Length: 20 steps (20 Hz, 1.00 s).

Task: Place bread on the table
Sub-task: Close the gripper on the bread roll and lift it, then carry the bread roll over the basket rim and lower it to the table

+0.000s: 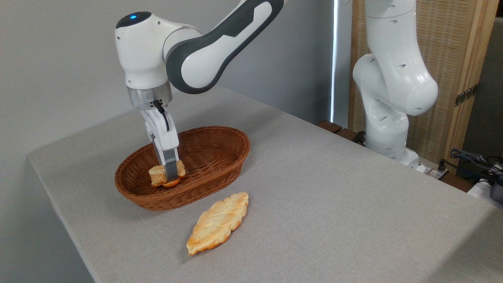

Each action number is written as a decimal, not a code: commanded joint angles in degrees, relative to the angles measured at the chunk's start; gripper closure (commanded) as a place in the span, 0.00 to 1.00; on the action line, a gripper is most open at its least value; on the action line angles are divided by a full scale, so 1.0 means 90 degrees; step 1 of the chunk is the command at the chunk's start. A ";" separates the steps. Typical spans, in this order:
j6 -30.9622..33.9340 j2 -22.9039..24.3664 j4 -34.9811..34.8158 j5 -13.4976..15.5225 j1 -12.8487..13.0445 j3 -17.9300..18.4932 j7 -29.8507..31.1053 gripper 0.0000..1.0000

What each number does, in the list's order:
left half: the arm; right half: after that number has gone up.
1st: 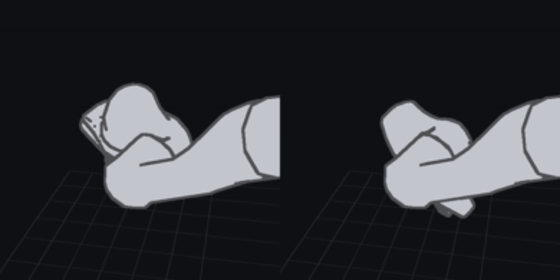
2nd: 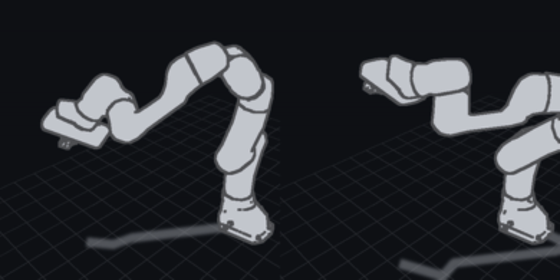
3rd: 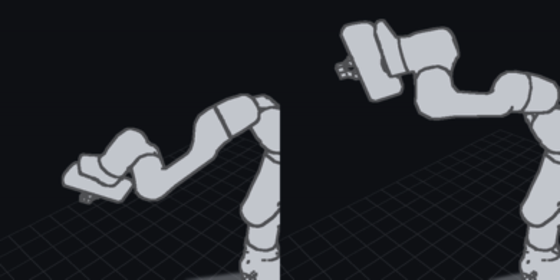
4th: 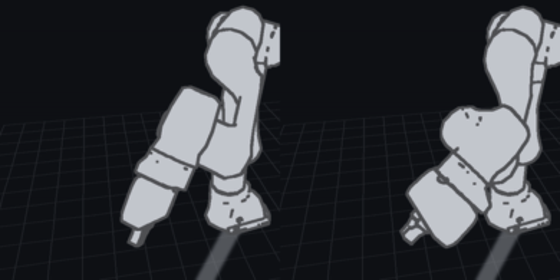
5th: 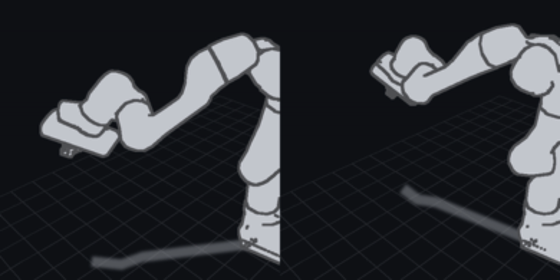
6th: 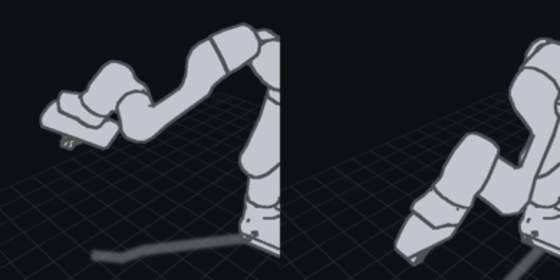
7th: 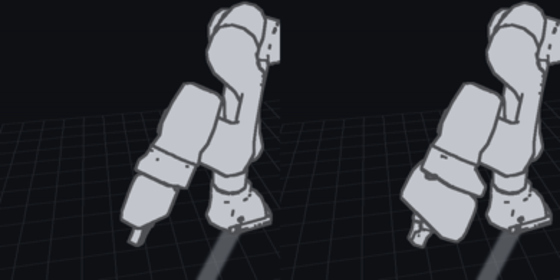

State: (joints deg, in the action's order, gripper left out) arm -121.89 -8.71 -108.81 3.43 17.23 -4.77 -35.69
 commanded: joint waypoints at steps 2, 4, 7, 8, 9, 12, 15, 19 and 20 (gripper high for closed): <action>-0.0031 0.0274 0.0000 0.0019 0.0029 0.0119 0.0322 0.50; 0.0095 0.0450 0.0000 0.0019 0.0000 0.0149 0.0411 0.49; 0.0446 0.0791 -0.0010 0.0019 -0.0098 0.0323 0.0382 0.48; 0.0515 0.0947 -0.0010 0.0019 -0.0098 0.0460 0.0382 0.48; 0.0651 0.1152 -0.0010 0.0019 -0.0098 0.0645 0.0362 0.47; 0.1705 0.1641 -0.0019 -0.0010 -0.0098 0.1104 0.0314 0.45; 0.2466 0.1662 -0.0078 -0.0069 -0.0215 0.1534 0.0110 0.40; 0.2947 0.1574 -0.0380 -0.0069 -0.0244 0.1857 -0.0233 0.09; 0.2967 0.1516 -0.0468 -0.0069 -0.0264 0.1858 -0.0243 0.00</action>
State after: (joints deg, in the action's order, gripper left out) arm -96.87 5.79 -110.85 3.35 14.57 11.09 -37.17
